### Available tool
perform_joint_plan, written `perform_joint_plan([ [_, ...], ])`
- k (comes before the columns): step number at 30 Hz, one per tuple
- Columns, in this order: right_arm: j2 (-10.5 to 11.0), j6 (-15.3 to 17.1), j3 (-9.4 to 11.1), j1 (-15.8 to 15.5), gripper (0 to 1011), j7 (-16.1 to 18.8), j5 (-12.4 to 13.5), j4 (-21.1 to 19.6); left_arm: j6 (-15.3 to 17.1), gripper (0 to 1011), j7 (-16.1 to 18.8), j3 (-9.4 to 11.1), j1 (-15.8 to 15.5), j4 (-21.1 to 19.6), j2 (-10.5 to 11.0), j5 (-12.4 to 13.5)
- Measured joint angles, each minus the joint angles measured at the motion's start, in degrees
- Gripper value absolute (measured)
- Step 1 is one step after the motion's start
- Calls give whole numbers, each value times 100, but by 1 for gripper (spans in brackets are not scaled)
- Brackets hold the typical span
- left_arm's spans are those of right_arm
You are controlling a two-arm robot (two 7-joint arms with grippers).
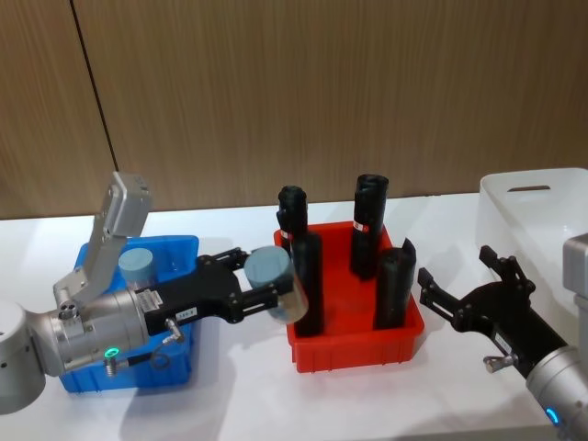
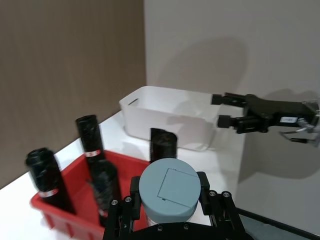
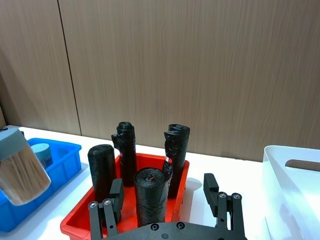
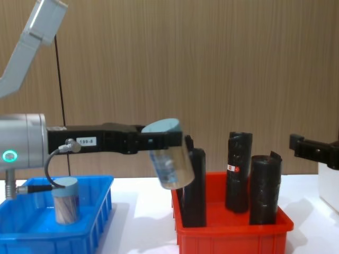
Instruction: Pick the cotton swabs from the blue box and place them into the white box.
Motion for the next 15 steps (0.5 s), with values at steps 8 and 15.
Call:
perform_joint_plan([
  [8, 0, 0, 0, 0, 1002, 0, 0, 0, -126, 663, -497, 90, -123, 108, -76, -116],
  [15, 0, 0, 0, 0, 1002, 0, 0, 0, -197, 663, -700, 134, -171, 133, -109, -182],
])
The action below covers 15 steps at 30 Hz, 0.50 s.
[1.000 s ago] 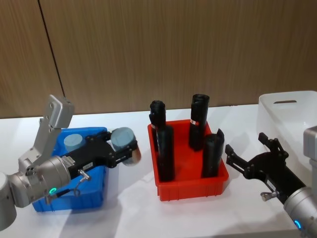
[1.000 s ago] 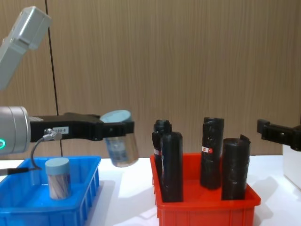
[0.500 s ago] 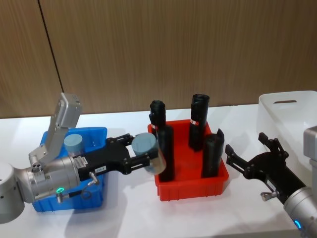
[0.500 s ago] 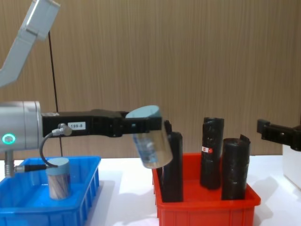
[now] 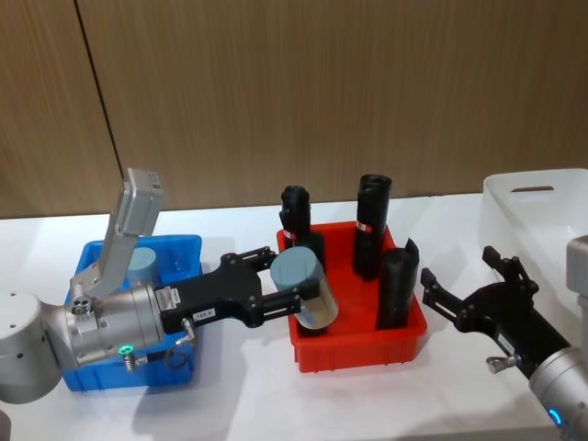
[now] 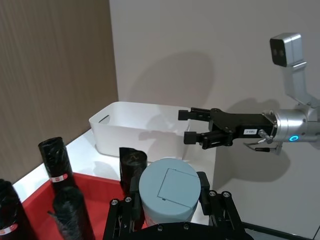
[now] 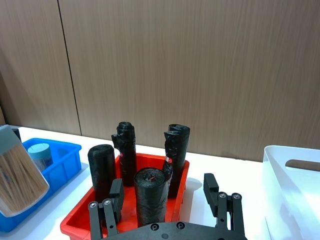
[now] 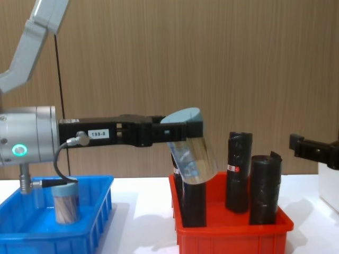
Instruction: Pick the cotton swabs from the blue box and place them into the white box.
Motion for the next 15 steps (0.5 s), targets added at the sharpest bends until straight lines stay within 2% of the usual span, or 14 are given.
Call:
perform_joint_plan([
  [8, 2, -1, 4, 0, 1002, 44, -1, -3, -41, 663, -117, 28, -29, 16, -22, -39],
  [15, 54, 66, 19, 16, 1002, 308, 2, -30, -60, 663, -184, 43, -44, 23, -33, -59],
])
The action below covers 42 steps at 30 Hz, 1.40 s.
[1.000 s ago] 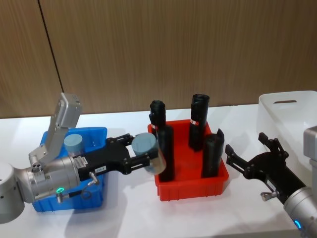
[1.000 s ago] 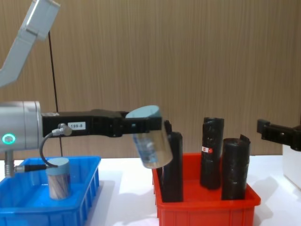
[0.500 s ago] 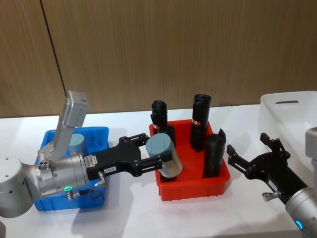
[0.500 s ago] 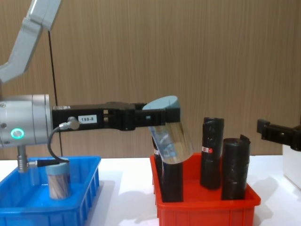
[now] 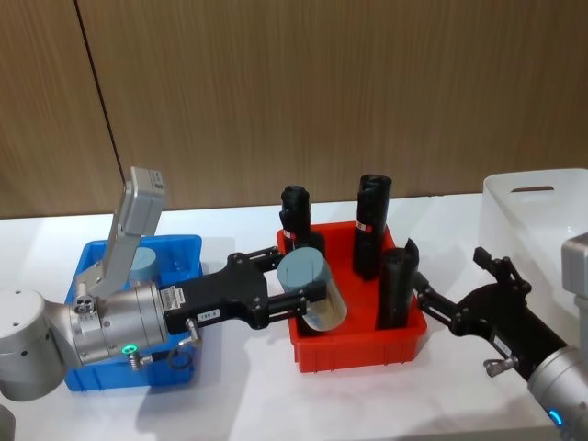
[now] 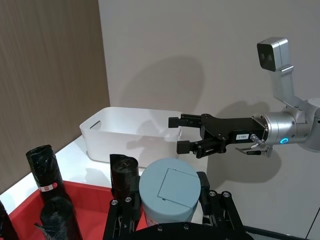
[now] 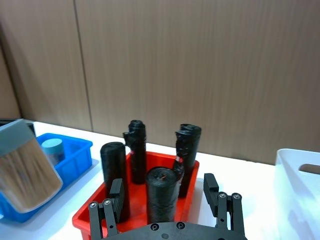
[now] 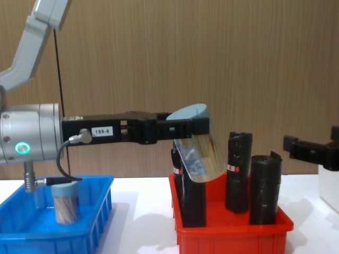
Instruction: Pick the cotton swabs from the blue box and place them into the white box.
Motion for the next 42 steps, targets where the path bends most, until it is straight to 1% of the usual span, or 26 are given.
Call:
perform_joint_plan([
  [7, 79, 167, 27, 53, 1002, 382, 60, -32, -12, 663, -34, 7, -6, 4, -4, -10],
  [9, 129, 249, 44, 92, 1002, 597, 91, -52, -14, 663, -42, 8, -8, 6, -5, -12],
  [10, 129, 249, 44, 92, 1002, 597, 91, -52, -15, 663, -43, 9, -8, 6, -6, -12],
  [13, 194, 370, 65, 148, 1002, 907, 134, -71, -17, 663, -50, 11, -10, 8, -7, -15],
  [19, 290, 534, 86, 243, 1002, 1360, 176, -91, -20, 663, -61, 14, -13, 9, -10, -18],
  [22, 357, 653, 94, 326, 1002, 1715, 186, -96, -22, 663, -65, 16, -15, 10, -11, -20],
  [23, 357, 653, 94, 326, 1002, 1715, 186, -96, -22, 663, -66, 16, -15, 10, -11, -21],
  [24, 380, 686, 95, 361, 1002, 1848, 185, -96, -23, 663, -67, 16, -16, 10, -11, -21],
  [29, 444, 822, 87, 494, 1002, 2295, 127, -84, -25, 663, -69, 16, -16, 10, -11, -21],
  [30, 454, 863, 77, 551, 1002, 2438, 94, -67, -26, 663, -70, 16, -16, 10, -11, -21],
  [33, 463, 926, 50, 656, 1002, 2647, 29, -24, -26, 663, -72, 16, -16, 10, -11, -21],
  [39, 441, 1026, -11, 849, 1002, 2987, -110, 76, -26, 663, -76, 16, -16, 9, -11, -21],
  [42, 421, 1048, -38, 922, 1002, 3075, -153, 124, -26, 663, -76, 16, -16, 9, -12, -21],
])
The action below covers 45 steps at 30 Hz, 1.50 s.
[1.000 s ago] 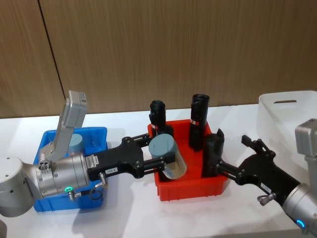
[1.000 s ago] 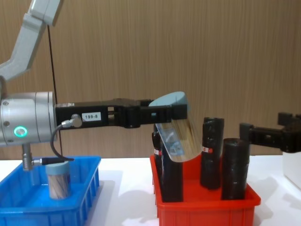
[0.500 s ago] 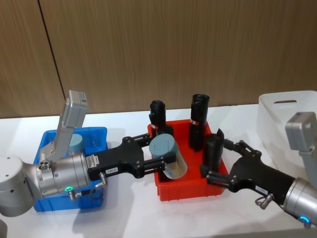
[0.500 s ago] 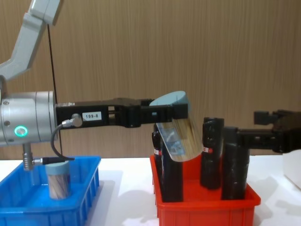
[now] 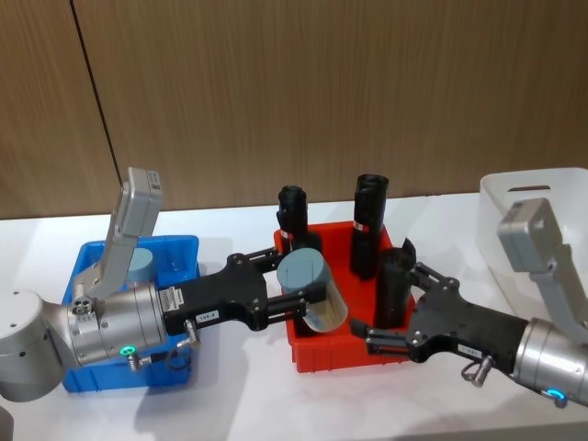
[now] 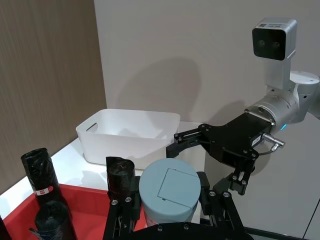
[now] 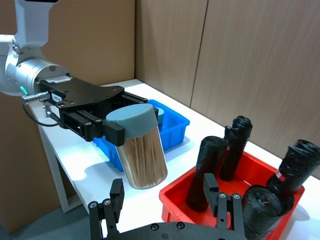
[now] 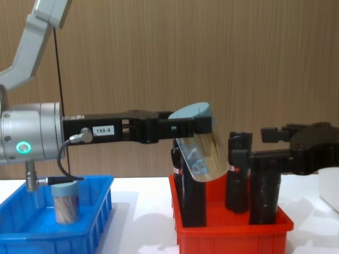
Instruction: Pick the cotton swabs from the blue box and place them into the white box.
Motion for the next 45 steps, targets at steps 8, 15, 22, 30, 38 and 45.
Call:
perform_joint_plan([
  [8, -94, 41, -98, 239, 1002, 248, -162, 207, 0, 663, 0, 0, 0, 0, 0, 0],
  [15, -188, 43, -183, 411, 1002, 370, -268, 398, 1, 663, 0, 0, 0, 0, 0, 0],
  [22, -279, 35, -276, 552, 1002, 474, -378, 564, 0, 663, 1, 0, 0, 0, 0, 0],
  [30, -401, 14, -397, 704, 1002, 575, -520, 743, 1, 663, 1, 0, 0, 0, 0, 0],
  [38, -501, -19, -509, 826, 1002, 645, -630, 872, 1, 663, 1, 0, 0, 0, 0, 0],
  [45, -576, -42, -580, 919, 1002, 664, -686, 958, 1, 663, 1, 0, 0, 0, 0, 0],
])
